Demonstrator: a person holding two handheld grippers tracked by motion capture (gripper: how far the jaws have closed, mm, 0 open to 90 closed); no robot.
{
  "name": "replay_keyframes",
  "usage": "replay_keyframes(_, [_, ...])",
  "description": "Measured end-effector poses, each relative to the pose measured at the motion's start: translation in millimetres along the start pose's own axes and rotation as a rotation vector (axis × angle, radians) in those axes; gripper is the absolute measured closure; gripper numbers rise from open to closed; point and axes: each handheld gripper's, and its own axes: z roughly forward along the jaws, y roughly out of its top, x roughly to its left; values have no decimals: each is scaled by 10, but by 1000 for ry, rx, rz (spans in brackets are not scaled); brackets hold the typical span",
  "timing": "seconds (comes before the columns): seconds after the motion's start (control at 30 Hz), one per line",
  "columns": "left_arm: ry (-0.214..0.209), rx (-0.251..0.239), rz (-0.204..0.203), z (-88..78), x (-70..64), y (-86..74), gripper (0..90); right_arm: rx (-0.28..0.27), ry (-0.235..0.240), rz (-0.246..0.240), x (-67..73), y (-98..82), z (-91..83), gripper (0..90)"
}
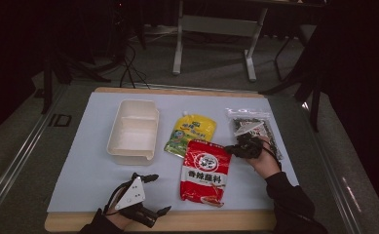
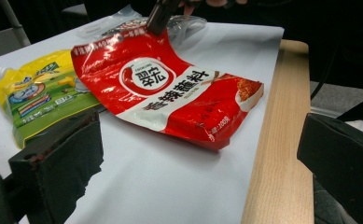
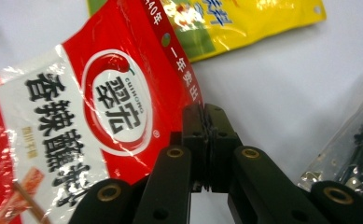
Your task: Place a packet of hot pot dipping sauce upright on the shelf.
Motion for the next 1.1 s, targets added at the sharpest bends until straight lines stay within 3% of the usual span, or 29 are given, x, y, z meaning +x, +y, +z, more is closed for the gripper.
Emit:
replay_keyframes(0.33, [12, -1, -3, -2, 9, 8, 13, -54, 1, -46, 134, 84, -154, 892])
replay_keyframes(0.47, [46, 1, -8, 0, 30, 31, 13, -71, -6, -73, 219, 137, -244, 894])
replay_keyframes(0.57, [67, -24, -2, -16, 44, 74, 13, -90, -8, -101, 299, 187, -341, 896])
replay_keyframes(0.7, [87, -2, -37, -24, 55, 183, 14, -114, -14, -137, 421, 240, -481, 897])
replay_keyframes(0.83, [65, 13, -74, 2, 59, 276, 14, -136, -18, -182, 554, 281, -635, 897])
replay_keyframes(0.93, [61, 37, -76, 22, 72, 350, 14, -161, -13, -209, 658, 309, -767, 897])
replay_keyframes(1.1, [51, 27, -78, 23, 114, 471, 14, -194, -1, -257, 831, 333, -946, 898])
